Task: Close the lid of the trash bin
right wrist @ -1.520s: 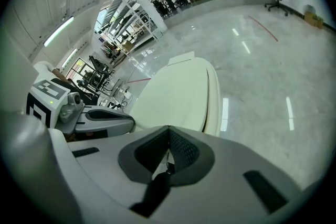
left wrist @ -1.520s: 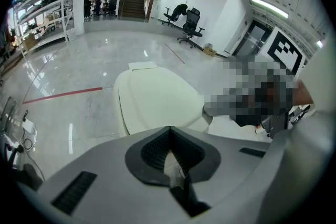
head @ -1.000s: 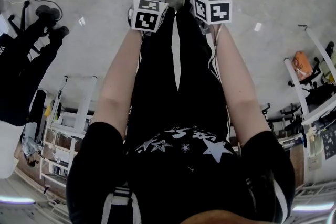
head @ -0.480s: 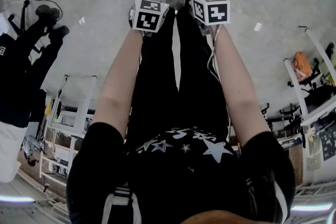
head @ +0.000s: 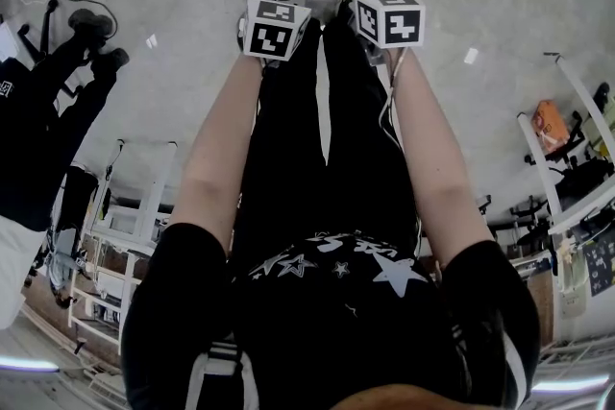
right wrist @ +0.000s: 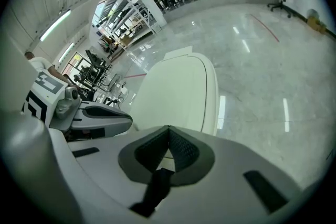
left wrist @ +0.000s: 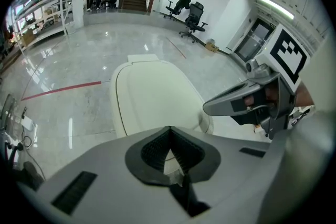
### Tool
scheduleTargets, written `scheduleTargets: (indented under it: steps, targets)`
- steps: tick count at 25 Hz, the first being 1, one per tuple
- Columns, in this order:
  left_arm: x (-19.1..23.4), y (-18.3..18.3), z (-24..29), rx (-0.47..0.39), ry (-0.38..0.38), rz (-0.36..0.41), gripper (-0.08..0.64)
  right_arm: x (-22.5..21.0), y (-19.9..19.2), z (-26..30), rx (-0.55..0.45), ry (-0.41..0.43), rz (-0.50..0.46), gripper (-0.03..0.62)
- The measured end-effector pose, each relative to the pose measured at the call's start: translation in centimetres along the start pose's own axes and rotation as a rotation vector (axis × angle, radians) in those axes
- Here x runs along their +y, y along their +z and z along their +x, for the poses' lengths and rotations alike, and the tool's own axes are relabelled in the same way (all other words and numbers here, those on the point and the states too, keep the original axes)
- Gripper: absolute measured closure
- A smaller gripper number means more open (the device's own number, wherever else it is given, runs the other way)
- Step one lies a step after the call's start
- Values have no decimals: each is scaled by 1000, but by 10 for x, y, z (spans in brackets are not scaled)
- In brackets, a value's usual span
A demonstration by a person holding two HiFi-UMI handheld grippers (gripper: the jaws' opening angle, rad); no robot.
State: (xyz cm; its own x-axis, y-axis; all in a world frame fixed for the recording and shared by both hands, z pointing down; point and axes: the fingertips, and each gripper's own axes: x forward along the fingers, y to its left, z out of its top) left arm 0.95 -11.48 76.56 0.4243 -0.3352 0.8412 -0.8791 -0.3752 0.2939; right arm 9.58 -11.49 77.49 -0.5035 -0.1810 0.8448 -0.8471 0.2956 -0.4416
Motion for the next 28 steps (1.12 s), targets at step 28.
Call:
scheduleTargets:
  steps: [28]
  targets:
    - [-90, 129, -181, -345, 102, -61, 549, 71, 112, -185, -275, 152, -107, 586]
